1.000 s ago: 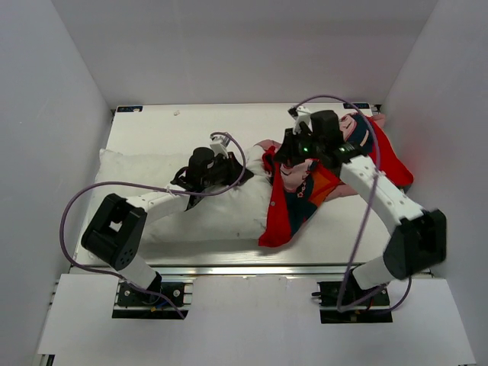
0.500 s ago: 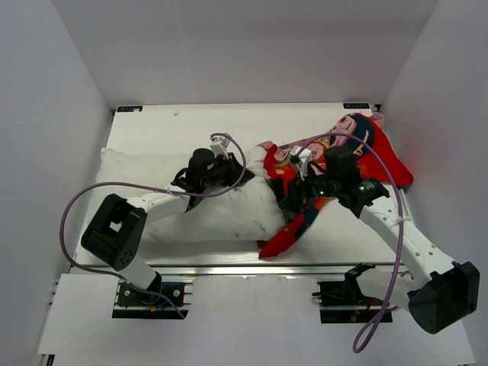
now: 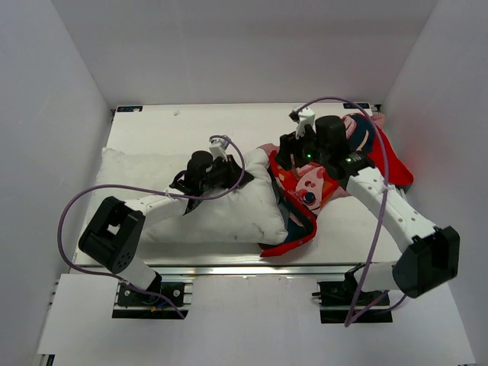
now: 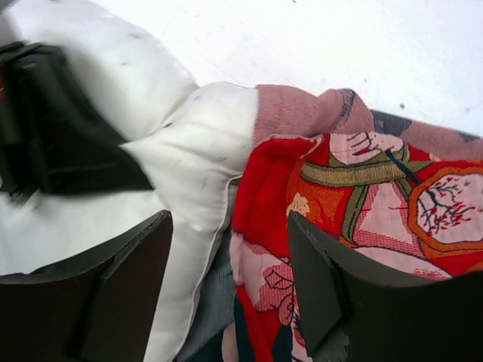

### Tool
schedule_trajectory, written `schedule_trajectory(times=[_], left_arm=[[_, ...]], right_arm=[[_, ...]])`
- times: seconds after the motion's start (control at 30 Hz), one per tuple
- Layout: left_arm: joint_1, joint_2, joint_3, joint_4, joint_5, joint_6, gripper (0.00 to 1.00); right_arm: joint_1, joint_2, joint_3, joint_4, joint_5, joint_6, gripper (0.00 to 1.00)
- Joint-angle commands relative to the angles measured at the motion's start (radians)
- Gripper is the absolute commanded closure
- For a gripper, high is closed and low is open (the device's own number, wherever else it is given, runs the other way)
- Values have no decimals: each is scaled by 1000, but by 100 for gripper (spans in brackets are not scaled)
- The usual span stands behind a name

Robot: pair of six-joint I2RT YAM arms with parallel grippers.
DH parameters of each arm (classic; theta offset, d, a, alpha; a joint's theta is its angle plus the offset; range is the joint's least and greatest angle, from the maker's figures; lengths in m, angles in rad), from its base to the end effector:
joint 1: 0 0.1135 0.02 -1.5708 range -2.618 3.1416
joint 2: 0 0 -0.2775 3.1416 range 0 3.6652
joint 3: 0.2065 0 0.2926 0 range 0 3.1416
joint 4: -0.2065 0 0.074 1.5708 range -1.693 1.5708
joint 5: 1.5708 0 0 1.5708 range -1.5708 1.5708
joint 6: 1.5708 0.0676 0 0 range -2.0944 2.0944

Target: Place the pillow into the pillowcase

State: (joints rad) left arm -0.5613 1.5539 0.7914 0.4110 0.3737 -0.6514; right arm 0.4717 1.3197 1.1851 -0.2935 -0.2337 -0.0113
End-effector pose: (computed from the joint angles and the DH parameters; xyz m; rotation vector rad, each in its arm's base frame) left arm 0.3191 -0.2298 0.1894 0.1791 2.0716 -1.1407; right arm 0.3225 0.1821 0.3453 -0.6311 1.9249 0.5271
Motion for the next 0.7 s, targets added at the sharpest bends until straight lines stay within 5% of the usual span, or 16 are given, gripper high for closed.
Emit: schedule_trajectory(times=[0.0, 0.33, 0.67], left_arm=[[-12, -29, -37, -93, 25, -8, 100], [-12, -23, -41, -86, 27, -8, 100], [-14, -35, -31, -95, 18, -8, 100]], right_arm=[[1, 85, 18, 40, 76, 137, 33], [47, 150, -56, 74, 118, 102, 34], [68, 315, 59, 67, 173, 93, 41]])
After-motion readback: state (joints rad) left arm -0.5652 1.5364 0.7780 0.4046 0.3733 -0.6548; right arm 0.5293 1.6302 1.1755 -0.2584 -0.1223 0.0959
